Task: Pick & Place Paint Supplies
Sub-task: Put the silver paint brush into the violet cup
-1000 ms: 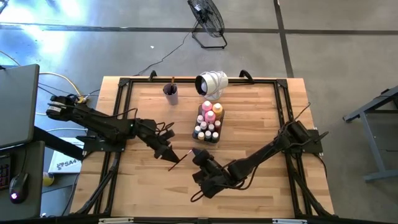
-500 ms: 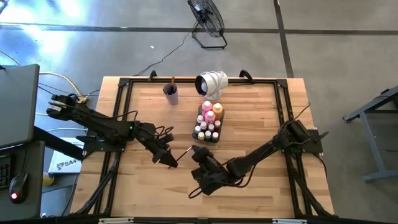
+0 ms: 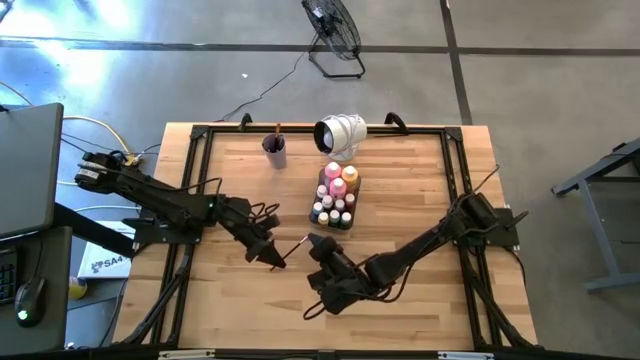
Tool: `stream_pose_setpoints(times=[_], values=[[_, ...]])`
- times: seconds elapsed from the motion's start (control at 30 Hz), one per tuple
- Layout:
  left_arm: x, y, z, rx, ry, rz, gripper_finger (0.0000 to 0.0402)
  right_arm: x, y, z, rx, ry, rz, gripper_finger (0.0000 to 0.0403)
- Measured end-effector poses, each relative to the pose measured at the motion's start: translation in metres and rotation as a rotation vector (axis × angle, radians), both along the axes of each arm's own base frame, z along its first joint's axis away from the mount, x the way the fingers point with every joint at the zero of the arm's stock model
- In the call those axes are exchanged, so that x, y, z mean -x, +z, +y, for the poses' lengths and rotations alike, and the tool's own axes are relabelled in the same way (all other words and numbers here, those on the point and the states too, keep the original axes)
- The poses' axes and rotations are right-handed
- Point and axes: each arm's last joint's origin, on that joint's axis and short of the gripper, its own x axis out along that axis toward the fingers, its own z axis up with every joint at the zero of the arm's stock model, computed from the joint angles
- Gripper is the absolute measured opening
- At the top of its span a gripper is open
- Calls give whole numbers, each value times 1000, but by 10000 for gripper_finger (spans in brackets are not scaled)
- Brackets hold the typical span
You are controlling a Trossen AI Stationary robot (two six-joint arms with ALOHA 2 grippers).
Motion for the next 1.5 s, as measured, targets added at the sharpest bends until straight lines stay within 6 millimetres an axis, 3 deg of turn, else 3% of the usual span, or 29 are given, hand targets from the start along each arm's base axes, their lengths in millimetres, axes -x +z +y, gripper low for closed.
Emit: stream_pose_setpoints(times=[0.6,0.8,1.03,1.27,1.37,1.5], values=[[2,-4,0,-63,-45,4,7,0,-1,5,-38,62,20,11],[1,-4,6,-136,-28,-37,7,4,0,11,-19,55,11,58],[2,1,12,-158,-16,-74,7,13,10,13,92,-109,-85,130],[3,0,12,-223,-16,-103,7,30,41,16,-158,-133,-371,146],[2,1,12,-289,-9,-160,7,42,53,14,-380,-94,-455,146],[0,6,14,-392,21,-266,7,56,56,8,-715,-90,-443,146]])
